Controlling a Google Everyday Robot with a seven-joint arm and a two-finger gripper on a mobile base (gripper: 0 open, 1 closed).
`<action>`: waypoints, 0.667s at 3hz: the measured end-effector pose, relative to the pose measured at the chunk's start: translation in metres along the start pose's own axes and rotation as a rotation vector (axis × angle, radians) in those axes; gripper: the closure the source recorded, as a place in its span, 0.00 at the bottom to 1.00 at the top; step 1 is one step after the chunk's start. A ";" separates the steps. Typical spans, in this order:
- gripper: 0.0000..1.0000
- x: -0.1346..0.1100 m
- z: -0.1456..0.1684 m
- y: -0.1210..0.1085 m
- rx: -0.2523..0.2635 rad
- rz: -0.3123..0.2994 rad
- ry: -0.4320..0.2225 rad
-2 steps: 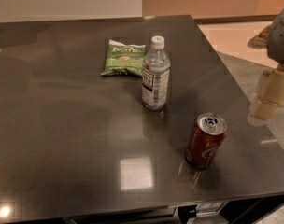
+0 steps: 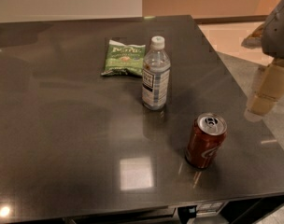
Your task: Knock blue plastic bottle over
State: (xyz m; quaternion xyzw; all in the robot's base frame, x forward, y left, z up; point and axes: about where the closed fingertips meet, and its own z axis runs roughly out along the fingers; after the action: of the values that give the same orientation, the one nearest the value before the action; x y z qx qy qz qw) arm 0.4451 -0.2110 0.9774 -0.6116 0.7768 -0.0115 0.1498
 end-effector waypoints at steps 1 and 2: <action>0.00 -0.026 0.008 -0.015 -0.087 -0.017 -0.070; 0.00 -0.065 0.016 -0.027 -0.122 -0.043 -0.166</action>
Offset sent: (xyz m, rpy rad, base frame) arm 0.0588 0.0976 0.0066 0.2706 0.1165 0.1708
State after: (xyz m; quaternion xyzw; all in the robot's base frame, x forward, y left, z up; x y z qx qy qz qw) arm 0.4882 -0.1531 0.9821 -0.6349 0.7478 0.0833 0.1757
